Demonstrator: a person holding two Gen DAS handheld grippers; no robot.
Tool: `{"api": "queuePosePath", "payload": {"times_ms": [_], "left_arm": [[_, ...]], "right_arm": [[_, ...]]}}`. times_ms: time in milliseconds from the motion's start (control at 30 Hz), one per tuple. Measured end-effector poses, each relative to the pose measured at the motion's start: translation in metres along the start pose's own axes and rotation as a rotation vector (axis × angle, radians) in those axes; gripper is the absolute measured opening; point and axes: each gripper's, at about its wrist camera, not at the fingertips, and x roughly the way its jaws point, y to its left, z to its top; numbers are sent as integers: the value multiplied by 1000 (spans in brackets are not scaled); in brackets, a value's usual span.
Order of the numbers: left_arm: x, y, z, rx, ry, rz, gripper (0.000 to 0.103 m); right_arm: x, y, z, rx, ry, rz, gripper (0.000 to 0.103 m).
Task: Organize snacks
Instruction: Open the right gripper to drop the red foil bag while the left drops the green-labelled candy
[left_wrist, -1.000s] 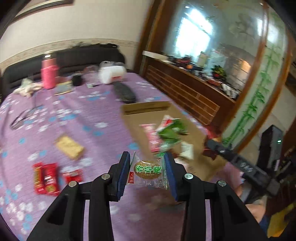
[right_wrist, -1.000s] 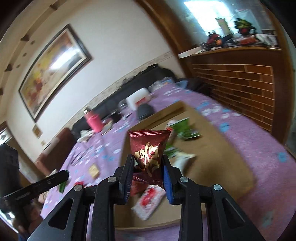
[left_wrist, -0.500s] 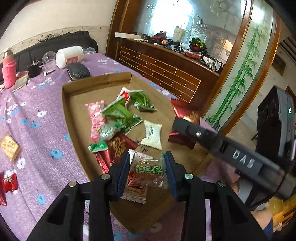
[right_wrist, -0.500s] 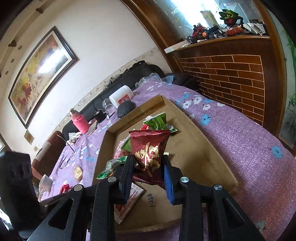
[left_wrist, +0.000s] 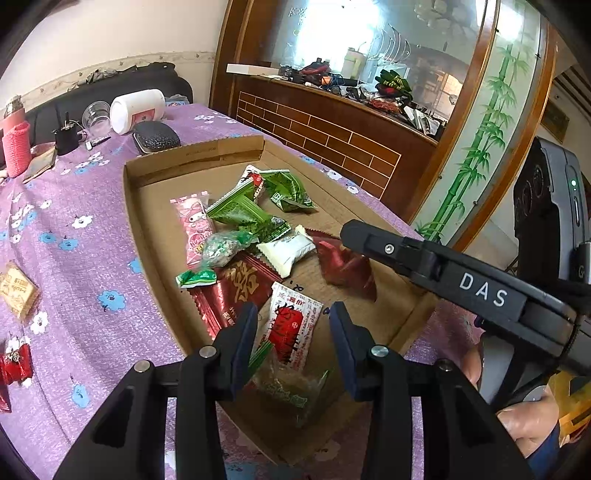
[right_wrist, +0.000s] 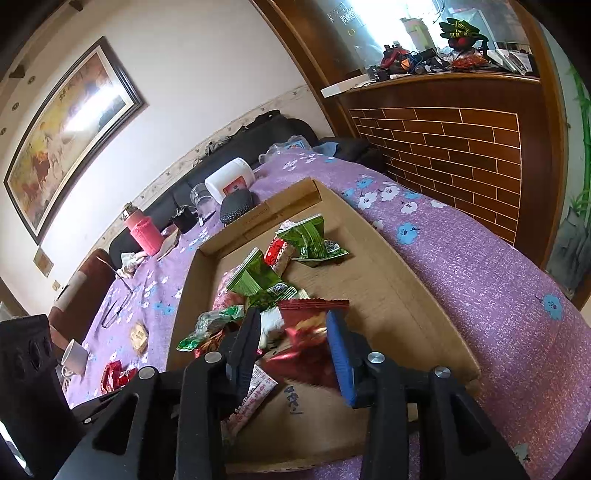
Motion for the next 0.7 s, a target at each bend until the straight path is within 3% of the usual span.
{"api": "queuePosePath", "payload": {"times_ms": [400, 567, 700], "left_arm": [[-15, -1, 7, -23, -31, 12, 40], [-24, -4, 14, -57, 15, -2, 40], [-41, -5, 17, -44, 38, 58, 40]], "right_arm": [[-8, -5, -1, 27, -41, 21, 44], [-10, -4, -1, 24, -44, 32, 47], [-9, -4, -1, 24, -44, 32, 47]]}}
